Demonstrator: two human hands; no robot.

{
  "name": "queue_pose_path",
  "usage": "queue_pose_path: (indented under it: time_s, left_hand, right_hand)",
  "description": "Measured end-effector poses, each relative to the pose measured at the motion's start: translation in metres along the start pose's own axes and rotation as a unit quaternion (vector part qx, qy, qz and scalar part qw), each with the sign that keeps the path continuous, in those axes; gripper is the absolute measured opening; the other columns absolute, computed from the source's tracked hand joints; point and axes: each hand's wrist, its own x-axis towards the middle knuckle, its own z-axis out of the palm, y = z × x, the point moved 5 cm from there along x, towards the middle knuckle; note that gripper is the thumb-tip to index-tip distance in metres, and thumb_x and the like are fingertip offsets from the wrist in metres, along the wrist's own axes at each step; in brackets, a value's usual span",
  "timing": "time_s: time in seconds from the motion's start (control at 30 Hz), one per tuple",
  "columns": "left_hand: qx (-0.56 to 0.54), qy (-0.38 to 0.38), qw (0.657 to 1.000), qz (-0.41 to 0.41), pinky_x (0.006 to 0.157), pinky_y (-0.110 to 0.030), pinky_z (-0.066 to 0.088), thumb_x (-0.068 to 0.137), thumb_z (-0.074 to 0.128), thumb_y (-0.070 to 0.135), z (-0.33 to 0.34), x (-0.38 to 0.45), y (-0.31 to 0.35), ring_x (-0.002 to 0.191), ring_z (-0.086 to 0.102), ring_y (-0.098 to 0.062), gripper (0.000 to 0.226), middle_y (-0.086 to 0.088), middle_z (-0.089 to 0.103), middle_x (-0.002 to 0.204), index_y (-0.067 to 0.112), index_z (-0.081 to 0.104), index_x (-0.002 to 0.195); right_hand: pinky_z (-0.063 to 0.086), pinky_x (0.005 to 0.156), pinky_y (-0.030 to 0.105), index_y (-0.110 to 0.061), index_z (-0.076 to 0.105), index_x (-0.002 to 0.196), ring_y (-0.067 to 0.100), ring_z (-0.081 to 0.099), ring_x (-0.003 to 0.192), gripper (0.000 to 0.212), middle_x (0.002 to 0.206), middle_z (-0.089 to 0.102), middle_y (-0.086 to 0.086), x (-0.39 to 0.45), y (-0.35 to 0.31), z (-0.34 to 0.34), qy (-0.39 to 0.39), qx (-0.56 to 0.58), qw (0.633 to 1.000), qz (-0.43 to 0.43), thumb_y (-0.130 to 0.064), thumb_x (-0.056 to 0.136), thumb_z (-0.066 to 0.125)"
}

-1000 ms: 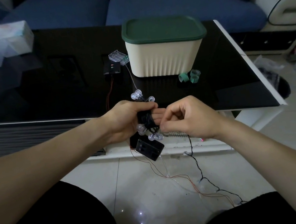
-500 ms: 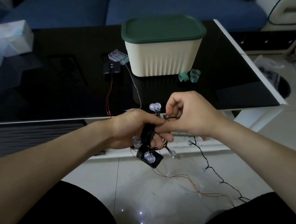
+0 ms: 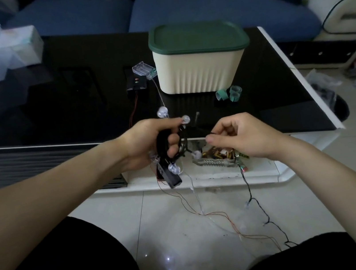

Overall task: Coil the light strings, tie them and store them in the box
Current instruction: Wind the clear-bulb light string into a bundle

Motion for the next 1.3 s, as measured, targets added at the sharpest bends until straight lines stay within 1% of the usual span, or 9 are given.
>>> queue_pose_path:
  time_s: [0.17, 0.33, 0.6, 0.7, 0.83, 0.93, 1.0, 1.1, 1.3]
  left_hand:
    - [-0.120, 0.085, 0.988, 0.053, 0.049, -0.021, 0.044, 0.096, 0.053, 0.025, -0.019, 0.000, 0.015, 0.050, 0.051, -0.016, 0.029, -0.001, 0.049, 0.060, 0.016, 0.046, 0.069]
    - [-0.150, 0.133, 0.977, 0.071, 0.051, -0.023, 0.045, 0.097, 0.053, 0.024, -0.023, 0.005, 0.010, 0.051, 0.057, -0.019, 0.028, -0.003, 0.052, 0.060, 0.015, 0.044, 0.072]
    - [-0.108, 0.058, 0.992, 0.019, 0.066, -0.026, 0.060, 0.098, 0.051, 0.016, -0.002, 0.001, 0.005, 0.070, 0.071, -0.019, 0.027, -0.018, 0.073, 0.087, -0.008, 0.063, 0.105]
    - [-0.070, 0.024, 0.997, 0.018, 0.074, -0.032, 0.061, 0.099, 0.051, 0.016, 0.007, 0.001, 0.002, 0.083, 0.070, -0.023, 0.034, -0.016, 0.074, 0.090, -0.011, 0.062, 0.116]
    - [-0.062, 0.010, 0.997, 0.044, 0.067, -0.028, 0.057, 0.096, 0.055, 0.011, 0.012, 0.001, 0.003, 0.088, 0.072, -0.025, 0.037, -0.019, 0.074, 0.099, -0.017, 0.059, 0.119]
    - [-0.043, 0.005, 0.998, 0.045, 0.062, -0.028, 0.057, 0.097, 0.055, 0.009, 0.014, 0.000, 0.002, 0.080, 0.073, -0.025, 0.034, -0.018, 0.074, 0.094, -0.018, 0.058, 0.117]
    - [-0.008, -0.003, 0.999, 0.043, 0.060, -0.031, 0.055, 0.097, 0.057, 0.012, 0.014, 0.000, 0.000, 0.070, 0.070, -0.027, 0.029, -0.020, 0.073, 0.089, -0.014, 0.062, 0.107]
    - [0.060, -0.003, 0.997, 0.042, 0.060, -0.029, 0.053, 0.094, 0.061, 0.012, 0.016, 0.001, -0.006, 0.068, 0.064, -0.027, 0.021, -0.023, 0.067, 0.084, -0.006, 0.068, 0.087]
    - [0.126, -0.066, 0.990, -0.004, 0.062, -0.024, 0.054, 0.098, 0.055, 0.019, 0.029, -0.001, -0.017, 0.069, 0.066, -0.024, 0.033, -0.022, 0.069, 0.082, -0.010, 0.069, 0.094]
  right_hand:
    - [0.046, 0.076, 0.033, -0.015, 0.071, 0.080, 0.014, 0.054, 0.071, 0.039, 0.074, 0.063, 0.000, 0.000, 0.016, -0.001, -0.027, -0.051, 0.996, 0.075, -0.045, 0.099, 0.055]
    - [0.053, 0.070, 0.029, -0.005, 0.070, 0.088, 0.016, 0.061, 0.062, 0.037, 0.064, 0.063, 0.003, -0.002, 0.011, 0.008, -0.049, -0.020, 0.996, 0.073, -0.030, 0.105, 0.049]
    - [0.028, 0.044, 0.016, -0.012, 0.076, 0.087, 0.004, 0.033, 0.040, 0.028, 0.042, 0.042, -0.012, -0.001, -0.014, 0.029, -0.043, -0.045, 0.998, -0.007, -0.026, 0.102, 0.058]
    - [0.042, 0.062, 0.011, -0.015, 0.079, 0.082, -0.004, 0.059, 0.061, 0.025, 0.058, 0.065, -0.018, -0.002, -0.021, 0.036, -0.053, -0.063, 0.996, -0.027, -0.023, 0.099, 0.062]
    - [0.047, 0.066, 0.031, -0.021, 0.079, 0.072, 0.017, 0.056, 0.063, 0.027, 0.076, 0.071, 0.015, -0.001, -0.021, 0.043, -0.072, -0.112, 0.991, -0.030, -0.027, 0.095, 0.066]
    - [0.052, 0.093, 0.040, -0.024, 0.078, 0.069, 0.018, 0.069, 0.095, 0.028, 0.088, 0.077, 0.009, -0.003, -0.021, 0.046, -0.083, -0.105, 0.991, -0.025, -0.027, 0.094, 0.066]
    - [0.049, 0.105, 0.033, -0.022, 0.078, 0.073, 0.001, 0.067, 0.105, 0.029, 0.100, 0.077, -0.003, -0.006, -0.025, 0.045, -0.095, -0.071, 0.993, -0.026, -0.023, 0.097, 0.064]
    - [0.057, 0.063, 0.035, -0.013, 0.075, 0.079, 0.007, 0.061, 0.051, 0.028, 0.058, 0.066, -0.005, -0.011, -0.028, 0.041, -0.087, -0.044, 0.995, -0.012, -0.027, 0.099, 0.062]
    - [0.048, 0.046, 0.023, -0.015, 0.073, 0.067, 0.011, 0.064, 0.048, 0.027, 0.059, 0.071, 0.003, -0.011, -0.028, 0.036, -0.044, -0.040, 0.998, -0.022, -0.033, 0.087, 0.078]
